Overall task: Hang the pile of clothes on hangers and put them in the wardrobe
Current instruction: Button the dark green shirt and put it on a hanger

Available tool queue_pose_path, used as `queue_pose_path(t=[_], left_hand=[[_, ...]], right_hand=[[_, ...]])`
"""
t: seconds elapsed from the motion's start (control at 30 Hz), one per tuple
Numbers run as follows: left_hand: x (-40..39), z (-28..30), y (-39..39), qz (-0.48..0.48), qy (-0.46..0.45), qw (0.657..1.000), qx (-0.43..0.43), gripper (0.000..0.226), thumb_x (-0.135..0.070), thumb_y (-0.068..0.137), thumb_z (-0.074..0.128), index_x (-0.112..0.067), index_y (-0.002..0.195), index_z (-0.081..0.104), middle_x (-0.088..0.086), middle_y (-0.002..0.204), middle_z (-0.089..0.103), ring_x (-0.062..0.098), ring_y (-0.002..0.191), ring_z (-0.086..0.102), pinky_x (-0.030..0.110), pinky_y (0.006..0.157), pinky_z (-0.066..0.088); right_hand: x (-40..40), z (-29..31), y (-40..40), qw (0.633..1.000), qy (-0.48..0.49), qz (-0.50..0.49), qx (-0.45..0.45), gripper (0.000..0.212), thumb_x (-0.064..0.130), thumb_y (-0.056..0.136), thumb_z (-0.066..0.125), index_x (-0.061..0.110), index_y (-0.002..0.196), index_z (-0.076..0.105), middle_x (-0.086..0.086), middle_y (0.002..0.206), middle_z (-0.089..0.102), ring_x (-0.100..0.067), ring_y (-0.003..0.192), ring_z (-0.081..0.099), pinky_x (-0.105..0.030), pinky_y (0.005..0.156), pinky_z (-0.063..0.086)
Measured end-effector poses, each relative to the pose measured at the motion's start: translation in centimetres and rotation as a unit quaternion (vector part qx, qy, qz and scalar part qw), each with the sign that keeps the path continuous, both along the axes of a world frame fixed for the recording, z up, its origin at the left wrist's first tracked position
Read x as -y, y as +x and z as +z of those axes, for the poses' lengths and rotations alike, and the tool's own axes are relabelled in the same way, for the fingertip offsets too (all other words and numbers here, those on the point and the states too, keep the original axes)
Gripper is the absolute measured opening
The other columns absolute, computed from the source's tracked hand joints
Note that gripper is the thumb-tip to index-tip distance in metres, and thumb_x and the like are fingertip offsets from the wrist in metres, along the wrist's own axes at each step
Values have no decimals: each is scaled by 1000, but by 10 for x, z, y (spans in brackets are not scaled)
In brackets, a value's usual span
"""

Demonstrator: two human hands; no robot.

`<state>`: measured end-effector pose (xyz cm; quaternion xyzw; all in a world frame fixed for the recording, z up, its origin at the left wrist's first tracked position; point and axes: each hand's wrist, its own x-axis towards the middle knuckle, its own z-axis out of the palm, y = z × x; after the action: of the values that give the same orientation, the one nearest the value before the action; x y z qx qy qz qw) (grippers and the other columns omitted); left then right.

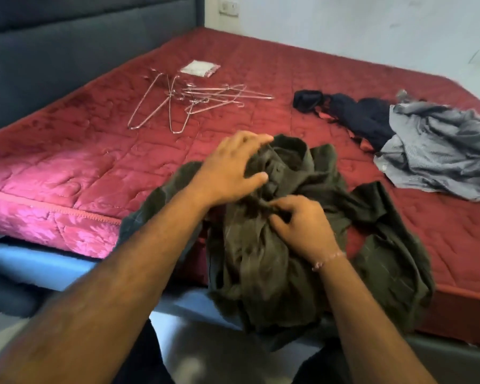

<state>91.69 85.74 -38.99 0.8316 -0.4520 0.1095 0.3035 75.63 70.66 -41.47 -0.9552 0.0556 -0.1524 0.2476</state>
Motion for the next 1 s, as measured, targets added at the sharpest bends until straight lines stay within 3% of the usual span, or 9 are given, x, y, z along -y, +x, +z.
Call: queue_pose_path(t=[0.07,0.13,0.3,0.43,0.53,0.6,0.73,0.87,1.0], left_hand=[[22,-17,16,-34,146,989,12,79,-62,86,57,-27,155,40,7,158,41,30,144,40,48,118,37],[29,-39,18,-60,212,975,-2,57,-61,93,56,-24,137,58,2,142,58,29,132,52,49,103,49],[7,-50,-3,-32,79,996,-5,28,-43,93,60,-19,98,73,-4,96,70,18,93,62,38,80,51],[12,-25,20,98,-86,977,-169,41,-47,87,51,-14,66,64,1,61,62,19,62,61,40,63,49],[10,-15,90,211,-123,960,-137,17,-24,85,58,-14,84,73,8,86,74,29,85,69,40,76,53],[-7,-18,143,278,-82,952,-103,27,-15,85,60,-16,111,71,15,112,68,35,107,63,41,92,51],[-34,-65,213,399,143,905,-47,55,-47,94,59,-28,145,48,11,141,50,33,132,43,54,105,39],[-25,-87,223,430,116,894,41,35,-53,93,60,-26,114,70,3,119,60,27,116,51,50,96,43],[-33,-79,213,360,-119,925,-11,22,-41,89,71,-22,80,66,0,94,57,22,88,57,39,82,50]], right_hand=[[-3,8,-10,1000,24,-1,20,31,46,84,64,28,104,78,12,93,77,-6,86,72,-34,83,57],[2,16,-12,994,89,-46,46,24,46,88,67,30,105,70,13,82,71,-2,75,66,-32,75,54],[24,43,43,938,180,-215,202,9,21,90,69,25,97,66,12,78,67,-1,73,62,-32,74,51],[35,24,126,969,98,-215,68,29,27,88,68,19,116,66,-9,116,63,-32,108,63,-41,96,50],[-3,-22,165,988,-29,-114,-105,56,48,91,63,25,141,56,-12,144,49,-41,126,52,-47,103,47],[-17,-45,171,986,-102,-99,-84,61,55,88,58,31,145,53,-4,154,42,-36,132,45,-47,106,44],[0,-59,180,987,-104,-115,-43,59,56,85,49,35,139,53,4,151,45,-24,135,40,-47,105,44],[-1,-69,186,986,-118,-119,-10,59,55,80,45,34,133,55,6,144,49,-21,131,42,-46,102,44],[1,-70,185,986,-110,-125,9,58,52,79,50,31,132,56,6,141,51,-21,128,44,-47,101,45]])
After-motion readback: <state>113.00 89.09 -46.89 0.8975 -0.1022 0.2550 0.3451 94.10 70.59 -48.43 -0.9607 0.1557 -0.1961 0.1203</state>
